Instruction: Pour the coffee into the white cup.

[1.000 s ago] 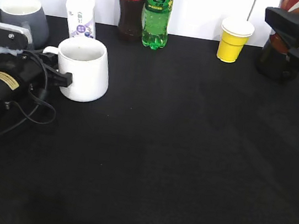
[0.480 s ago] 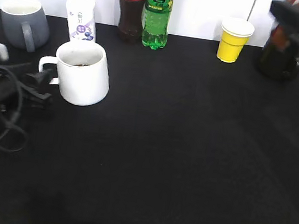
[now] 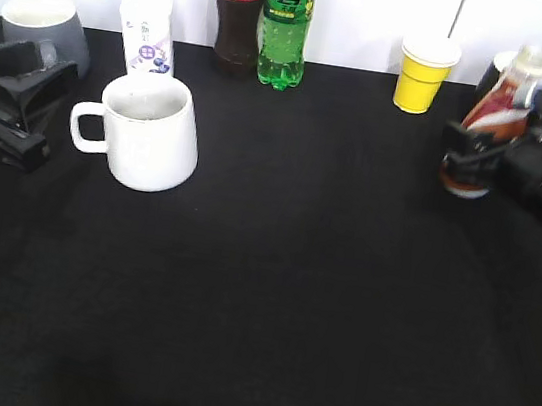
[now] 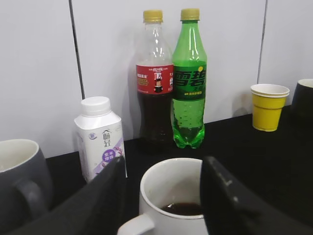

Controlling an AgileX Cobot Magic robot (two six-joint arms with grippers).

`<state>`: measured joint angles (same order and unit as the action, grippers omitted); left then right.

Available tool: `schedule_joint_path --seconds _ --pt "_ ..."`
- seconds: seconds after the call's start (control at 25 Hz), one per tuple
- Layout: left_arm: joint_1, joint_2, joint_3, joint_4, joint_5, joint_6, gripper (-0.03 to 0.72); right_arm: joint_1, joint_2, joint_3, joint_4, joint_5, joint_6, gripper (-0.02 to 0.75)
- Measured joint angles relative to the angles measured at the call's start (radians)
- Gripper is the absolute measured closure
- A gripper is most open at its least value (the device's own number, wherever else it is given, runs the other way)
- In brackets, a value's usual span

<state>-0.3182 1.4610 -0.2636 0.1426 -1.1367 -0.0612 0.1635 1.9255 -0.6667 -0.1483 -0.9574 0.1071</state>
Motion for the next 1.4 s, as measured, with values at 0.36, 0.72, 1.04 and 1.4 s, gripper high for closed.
schedule_joint_path --seconds 0.36,0.72,1.04,1.4 --pt "-0.001 -0.007 0.000 0.007 0.015 0.000 0.312 0.000 -0.014 -0.004 0.029 0.116 -0.003 0.076" --pt "-0.002 -0.160 -0.078 0.009 0.739 -0.180 0.312 0.000 -0.324 0.121 0.003 0.558 0.013 0.089" --pt "-0.003 -0.630 -0.387 -0.099 1.761 -0.144 0.312 0.001 -0.763 -0.140 0.199 1.395 0.008 0.159" --pt "-0.004 -1.352 -0.343 -0.135 2.301 0.010 0.312 0.001 -1.643 0.014 0.202 1.989 -0.069 0.162"
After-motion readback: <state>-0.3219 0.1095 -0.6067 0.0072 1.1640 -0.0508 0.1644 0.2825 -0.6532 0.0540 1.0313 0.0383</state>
